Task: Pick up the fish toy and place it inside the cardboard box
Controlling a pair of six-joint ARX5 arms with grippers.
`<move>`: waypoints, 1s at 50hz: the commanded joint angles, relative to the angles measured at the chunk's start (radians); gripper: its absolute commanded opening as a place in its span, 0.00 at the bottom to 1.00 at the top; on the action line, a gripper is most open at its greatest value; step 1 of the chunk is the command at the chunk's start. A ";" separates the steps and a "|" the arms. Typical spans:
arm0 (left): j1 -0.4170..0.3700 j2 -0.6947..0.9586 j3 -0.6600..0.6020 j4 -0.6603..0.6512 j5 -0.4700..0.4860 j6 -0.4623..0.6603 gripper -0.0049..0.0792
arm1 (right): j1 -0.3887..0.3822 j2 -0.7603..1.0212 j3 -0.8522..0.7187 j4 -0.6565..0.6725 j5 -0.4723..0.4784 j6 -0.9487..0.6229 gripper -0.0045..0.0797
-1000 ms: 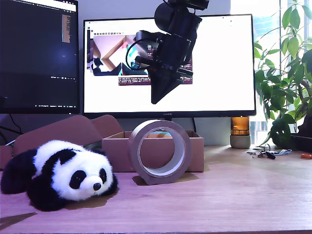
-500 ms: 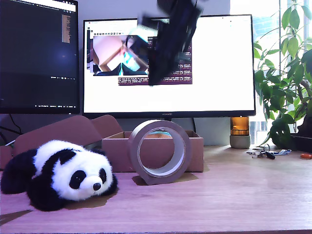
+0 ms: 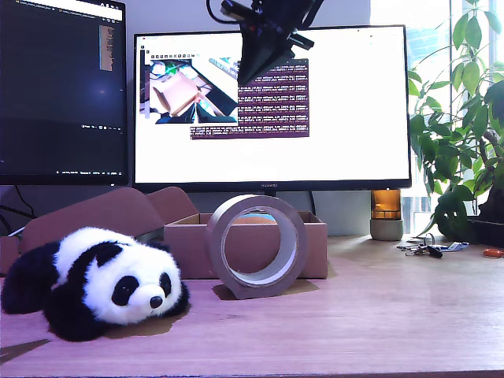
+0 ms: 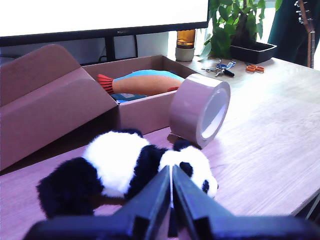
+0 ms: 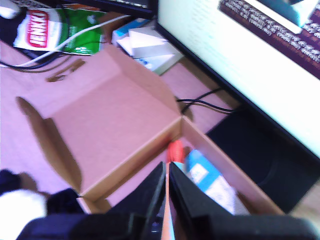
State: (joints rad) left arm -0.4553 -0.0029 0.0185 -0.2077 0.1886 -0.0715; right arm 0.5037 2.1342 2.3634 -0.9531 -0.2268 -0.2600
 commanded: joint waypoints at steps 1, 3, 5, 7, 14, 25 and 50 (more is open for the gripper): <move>0.003 -0.004 -0.020 -0.009 0.000 -0.001 0.04 | 0.000 0.009 -0.021 0.005 -0.007 -0.003 0.05; 0.004 -0.004 -0.020 -0.009 0.000 -0.001 0.04 | 0.000 0.009 -0.036 0.005 -0.006 -0.006 0.05; 0.003 -0.004 -0.020 -0.009 0.000 -0.001 0.04 | 0.000 0.009 -0.057 -0.003 -0.008 -0.008 0.05; 0.004 -0.004 -0.020 -0.009 0.000 -0.001 0.04 | 0.000 0.009 -0.082 -0.006 -0.011 -0.026 0.05; 0.003 -0.004 -0.020 -0.009 0.000 -0.001 0.04 | -0.002 0.005 -0.179 0.020 -0.032 -0.031 0.05; 0.003 -0.004 -0.020 -0.009 0.000 -0.002 0.04 | -0.015 -0.057 -0.371 0.129 -0.037 -0.035 0.05; 0.003 -0.004 -0.020 -0.009 0.000 -0.006 0.04 | -0.135 -0.412 -0.988 0.539 -0.036 0.035 0.05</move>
State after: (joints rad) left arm -0.4553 -0.0029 0.0185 -0.2081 0.1883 -0.0727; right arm 0.3855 1.7245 1.4433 -0.4416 -0.2565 -0.2356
